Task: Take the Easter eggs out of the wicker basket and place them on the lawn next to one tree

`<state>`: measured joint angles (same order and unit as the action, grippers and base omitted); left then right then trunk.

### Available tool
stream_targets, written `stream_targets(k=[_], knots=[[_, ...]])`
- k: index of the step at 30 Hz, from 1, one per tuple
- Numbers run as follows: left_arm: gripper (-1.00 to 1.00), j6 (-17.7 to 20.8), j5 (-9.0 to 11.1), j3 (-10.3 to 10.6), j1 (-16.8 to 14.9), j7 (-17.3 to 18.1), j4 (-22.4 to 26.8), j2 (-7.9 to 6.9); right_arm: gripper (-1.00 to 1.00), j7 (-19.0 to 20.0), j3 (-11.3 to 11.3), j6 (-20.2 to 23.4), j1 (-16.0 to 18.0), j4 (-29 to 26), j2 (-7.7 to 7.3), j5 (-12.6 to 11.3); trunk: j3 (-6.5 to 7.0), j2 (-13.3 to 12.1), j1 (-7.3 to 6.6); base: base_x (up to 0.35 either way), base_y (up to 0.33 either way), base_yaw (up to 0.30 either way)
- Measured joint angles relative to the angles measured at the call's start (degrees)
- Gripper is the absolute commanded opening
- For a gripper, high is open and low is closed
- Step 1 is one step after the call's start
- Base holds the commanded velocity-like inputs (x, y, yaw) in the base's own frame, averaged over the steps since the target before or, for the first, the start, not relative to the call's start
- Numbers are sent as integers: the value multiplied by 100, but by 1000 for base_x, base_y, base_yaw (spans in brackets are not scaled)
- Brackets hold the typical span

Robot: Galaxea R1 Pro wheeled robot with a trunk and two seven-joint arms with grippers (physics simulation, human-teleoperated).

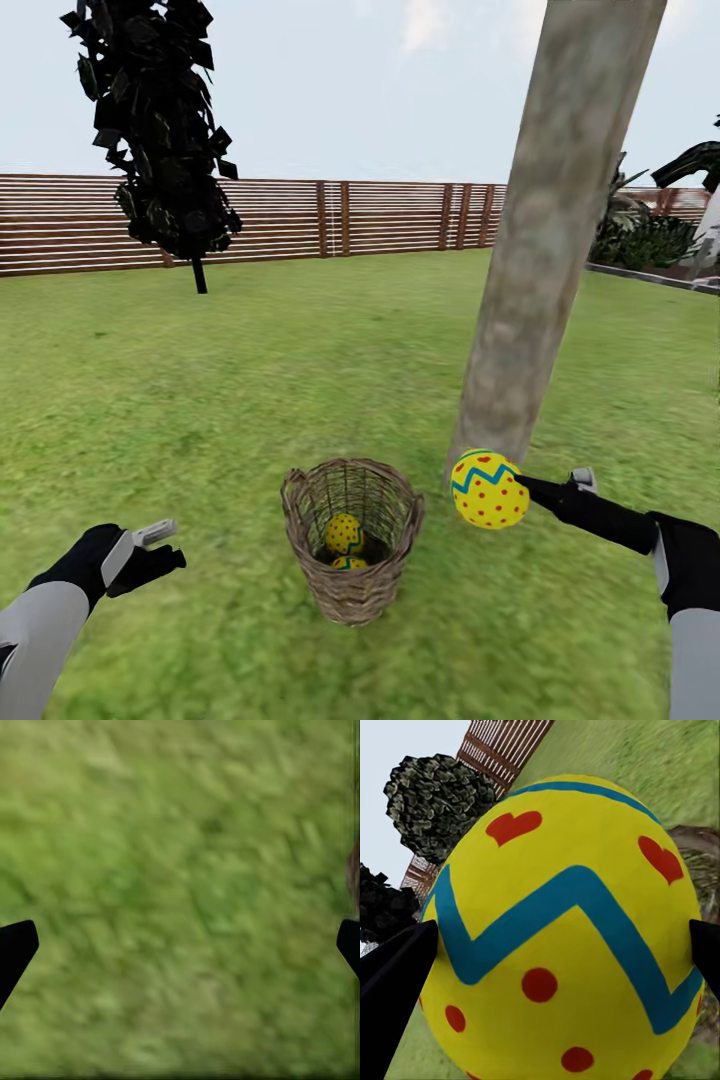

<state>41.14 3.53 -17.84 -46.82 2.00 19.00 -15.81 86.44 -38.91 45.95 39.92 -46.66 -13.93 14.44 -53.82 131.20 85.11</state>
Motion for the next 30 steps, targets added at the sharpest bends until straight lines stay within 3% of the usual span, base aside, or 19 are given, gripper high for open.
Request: stream_targets(k=[6,10,12,15,18,20,25,27,30], knots=[[100,-1,0,0,0,9,-1,-1,-100,-219,-24,-61,-1,13,-70,82,0,0,0,0,-290,0],[100,1,0,0,0,8,0,-1,-100,-872,-12,-313,-34,23,-53,144,0,0,-1,62,-183,0],[100,3,0,0,-1,7,1,-1,-100,-1447,-5,-1063,-112,178,-17,232,0,0,0,10,-17,0],[100,4,0,0,-1,7,1,-1,-100,-1896,-3,-1710,-208,408,-20,268,0,0,0,1,-2,0],[100,4,0,0,-1,6,1,-1,-100,-2930,5,-2803,-400,642,16,490,0,0,0,0,0,0],[100,4,0,0,-1,6,1,-1,-100,-3554,13,-3449,-427,1097,17,591,0,0,0,0,0,0],[100,4,-1,0,-1,3,1,-1,-100,-4320,27,-3813,-439,1514,43,641,0,0,0,0,0,0],[100,4,-1,0,-1,1,1,-1,-100,-4853,43,-4226,-440,1802,173,665,0,0,0,0,0,0],[100,4,-1,0,-1,0,1,-1,-100,-5443,62,-4405,-439,2015,307,828,0,0,0,0,0,0]])
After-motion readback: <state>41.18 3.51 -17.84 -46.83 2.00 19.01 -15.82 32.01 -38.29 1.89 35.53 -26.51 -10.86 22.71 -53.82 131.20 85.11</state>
